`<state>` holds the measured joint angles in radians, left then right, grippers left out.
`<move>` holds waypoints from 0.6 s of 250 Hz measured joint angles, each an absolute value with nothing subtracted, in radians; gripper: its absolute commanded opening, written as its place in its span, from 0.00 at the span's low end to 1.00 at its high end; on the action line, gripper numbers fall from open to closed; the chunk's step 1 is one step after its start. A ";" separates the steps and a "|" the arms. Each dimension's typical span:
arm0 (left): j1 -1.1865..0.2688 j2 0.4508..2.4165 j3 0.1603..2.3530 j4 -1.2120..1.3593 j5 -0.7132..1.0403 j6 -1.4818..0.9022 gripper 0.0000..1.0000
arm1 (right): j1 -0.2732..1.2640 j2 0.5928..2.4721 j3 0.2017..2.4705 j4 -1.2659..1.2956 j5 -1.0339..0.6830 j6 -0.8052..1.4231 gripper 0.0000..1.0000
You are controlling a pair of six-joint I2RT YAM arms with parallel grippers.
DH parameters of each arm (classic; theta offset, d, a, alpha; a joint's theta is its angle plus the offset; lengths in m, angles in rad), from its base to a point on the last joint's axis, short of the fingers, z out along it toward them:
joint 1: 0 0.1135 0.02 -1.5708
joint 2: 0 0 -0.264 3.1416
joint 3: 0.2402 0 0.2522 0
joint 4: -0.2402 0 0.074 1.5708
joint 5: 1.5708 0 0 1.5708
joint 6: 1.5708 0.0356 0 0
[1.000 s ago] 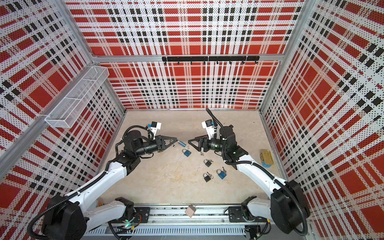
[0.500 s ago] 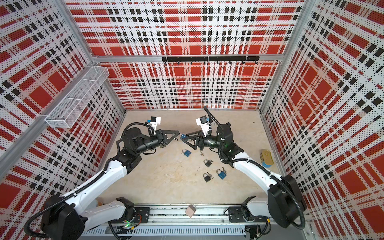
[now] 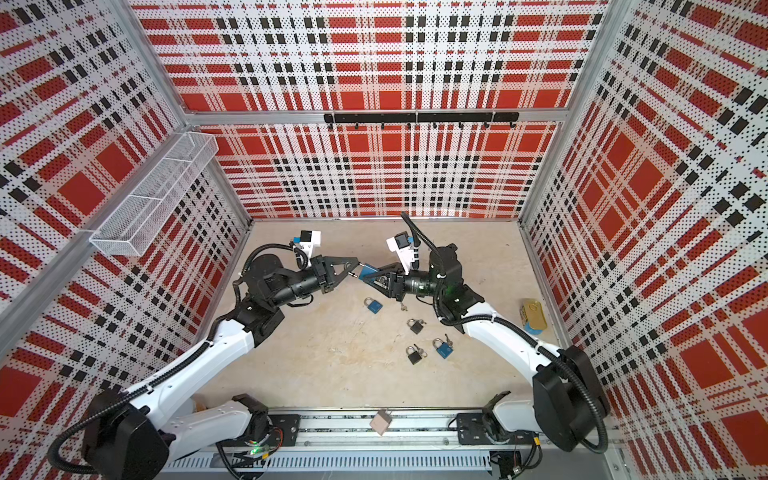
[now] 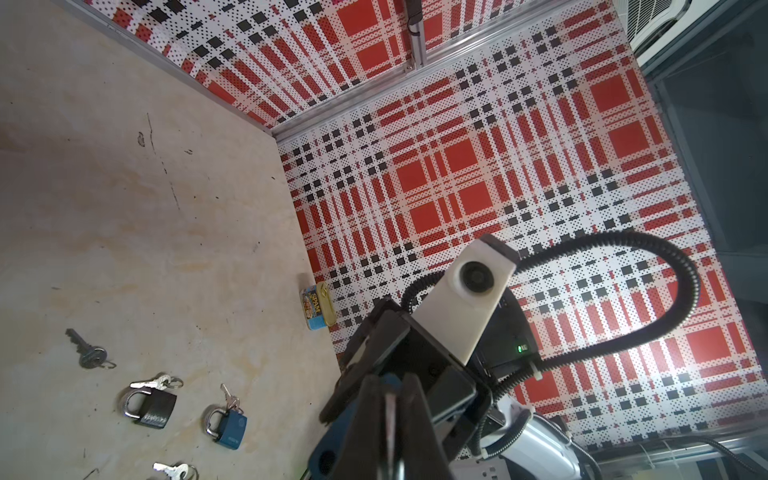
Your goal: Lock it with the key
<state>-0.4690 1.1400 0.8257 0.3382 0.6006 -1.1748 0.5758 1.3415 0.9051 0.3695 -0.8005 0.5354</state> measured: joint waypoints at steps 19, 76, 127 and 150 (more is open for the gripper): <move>-0.469 1.142 0.826 0.341 0.601 -1.184 0.00 | 0.575 1.341 0.905 0.372 -0.809 0.530 0.02; -0.466 1.142 0.826 0.341 0.613 -1.170 0.00 | 0.577 1.340 0.907 0.368 -0.809 0.531 0.00; -0.427 1.142 0.826 0.316 0.685 -1.117 0.15 | 0.580 1.326 0.912 0.310 -0.828 0.546 0.00; -0.398 1.142 0.826 0.308 0.724 -1.093 0.19 | 0.583 1.315 0.924 0.260 -0.829 0.551 0.00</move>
<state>-0.3985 1.1423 0.8257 0.3084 0.7242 -1.0931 0.5831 1.3151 0.9241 0.2604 -0.8291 0.5510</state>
